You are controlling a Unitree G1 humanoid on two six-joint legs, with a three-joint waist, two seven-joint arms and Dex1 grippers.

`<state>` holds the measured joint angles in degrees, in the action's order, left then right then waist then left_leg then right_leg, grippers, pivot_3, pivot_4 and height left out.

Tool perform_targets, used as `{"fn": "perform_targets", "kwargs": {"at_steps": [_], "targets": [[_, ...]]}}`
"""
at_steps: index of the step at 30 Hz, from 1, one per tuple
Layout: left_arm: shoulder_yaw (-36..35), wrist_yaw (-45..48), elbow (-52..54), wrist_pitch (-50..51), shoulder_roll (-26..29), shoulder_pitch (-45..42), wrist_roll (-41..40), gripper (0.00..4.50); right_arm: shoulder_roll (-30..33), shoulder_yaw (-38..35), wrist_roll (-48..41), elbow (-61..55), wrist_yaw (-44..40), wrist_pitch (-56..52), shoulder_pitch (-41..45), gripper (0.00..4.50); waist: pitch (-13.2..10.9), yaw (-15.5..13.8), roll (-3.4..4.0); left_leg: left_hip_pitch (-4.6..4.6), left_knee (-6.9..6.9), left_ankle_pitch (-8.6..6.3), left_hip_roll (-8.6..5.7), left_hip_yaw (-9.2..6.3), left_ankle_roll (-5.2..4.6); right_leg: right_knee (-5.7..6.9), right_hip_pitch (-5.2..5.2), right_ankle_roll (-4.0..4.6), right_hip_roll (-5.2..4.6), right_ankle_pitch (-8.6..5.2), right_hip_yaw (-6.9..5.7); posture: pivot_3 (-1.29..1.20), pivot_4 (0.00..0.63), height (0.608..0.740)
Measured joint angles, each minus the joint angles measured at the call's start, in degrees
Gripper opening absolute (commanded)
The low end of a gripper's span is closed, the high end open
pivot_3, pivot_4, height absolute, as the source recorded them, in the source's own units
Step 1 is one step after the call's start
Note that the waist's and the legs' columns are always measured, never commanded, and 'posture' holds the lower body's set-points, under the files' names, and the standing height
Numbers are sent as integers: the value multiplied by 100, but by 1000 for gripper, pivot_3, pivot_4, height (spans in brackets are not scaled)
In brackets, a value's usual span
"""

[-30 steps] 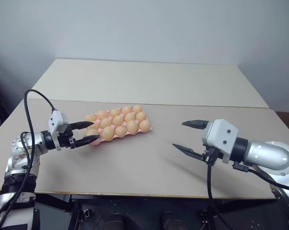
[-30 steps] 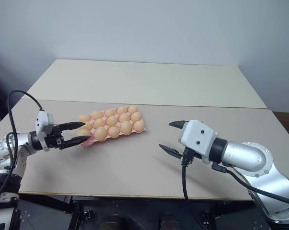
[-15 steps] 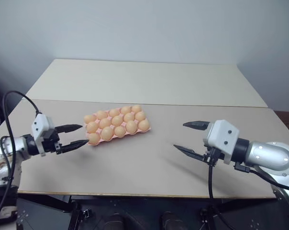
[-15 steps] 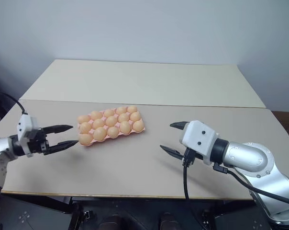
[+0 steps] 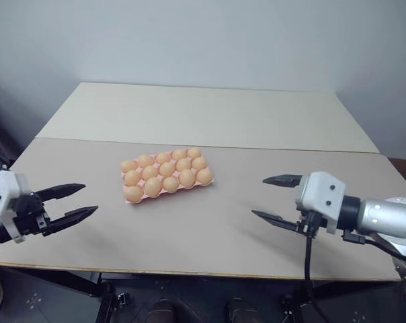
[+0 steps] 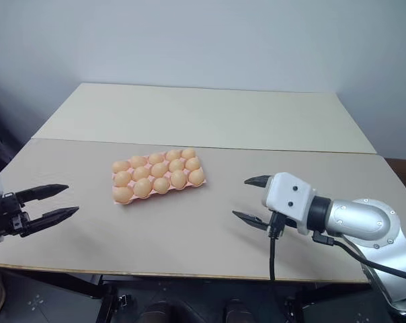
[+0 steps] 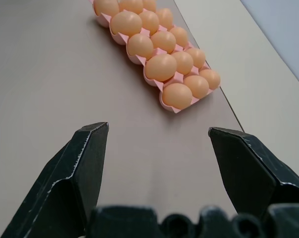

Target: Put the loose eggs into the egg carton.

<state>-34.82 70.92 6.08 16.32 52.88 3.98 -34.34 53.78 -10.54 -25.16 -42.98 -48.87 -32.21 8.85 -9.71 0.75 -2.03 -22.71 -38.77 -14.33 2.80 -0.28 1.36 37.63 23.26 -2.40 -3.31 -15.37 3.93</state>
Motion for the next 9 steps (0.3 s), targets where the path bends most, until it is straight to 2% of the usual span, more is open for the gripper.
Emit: {"fn": "perform_targets", "kwargs": {"at_steps": [9], "targets": [[-228, -252, 607, 138, -193, 441, -195, 3442, 204, -167, 37, 482, -486, 365, -201, 3818, 0, 35, 0, 9, 2, 0, 1, 4, 0, 2, -3, 1, 1, 0, 2, 0, 150, 740]]}}
